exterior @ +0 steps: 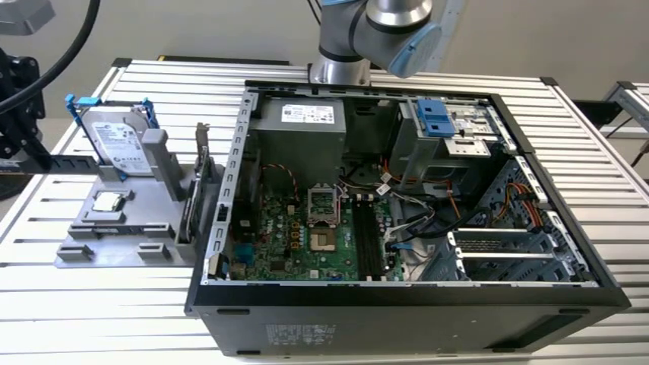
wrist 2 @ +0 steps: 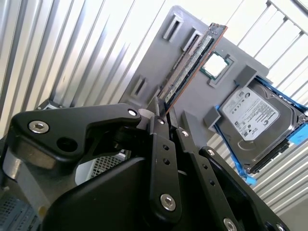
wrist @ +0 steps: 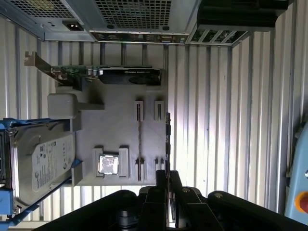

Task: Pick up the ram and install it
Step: 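Pick up the ram and move it above insertion slot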

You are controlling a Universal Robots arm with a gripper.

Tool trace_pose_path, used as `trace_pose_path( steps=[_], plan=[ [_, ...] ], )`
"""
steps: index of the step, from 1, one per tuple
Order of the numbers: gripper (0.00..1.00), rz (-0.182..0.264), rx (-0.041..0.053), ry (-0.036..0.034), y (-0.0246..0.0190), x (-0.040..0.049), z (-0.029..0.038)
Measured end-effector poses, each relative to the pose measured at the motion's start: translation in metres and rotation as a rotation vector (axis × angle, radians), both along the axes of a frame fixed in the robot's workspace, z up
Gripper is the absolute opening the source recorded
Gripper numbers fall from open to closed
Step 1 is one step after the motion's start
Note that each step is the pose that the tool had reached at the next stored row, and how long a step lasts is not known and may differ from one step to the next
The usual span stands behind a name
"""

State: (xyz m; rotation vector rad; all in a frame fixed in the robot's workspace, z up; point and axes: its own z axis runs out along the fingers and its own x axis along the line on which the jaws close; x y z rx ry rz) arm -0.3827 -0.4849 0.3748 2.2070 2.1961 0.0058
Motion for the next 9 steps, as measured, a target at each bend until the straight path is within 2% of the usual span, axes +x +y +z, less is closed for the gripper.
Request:
trace_pose_path(
  steps=[9],
  plan=[
    [0.0,0.0,0.0,0.0,0.0,0.0,0.0079]
  ],
)
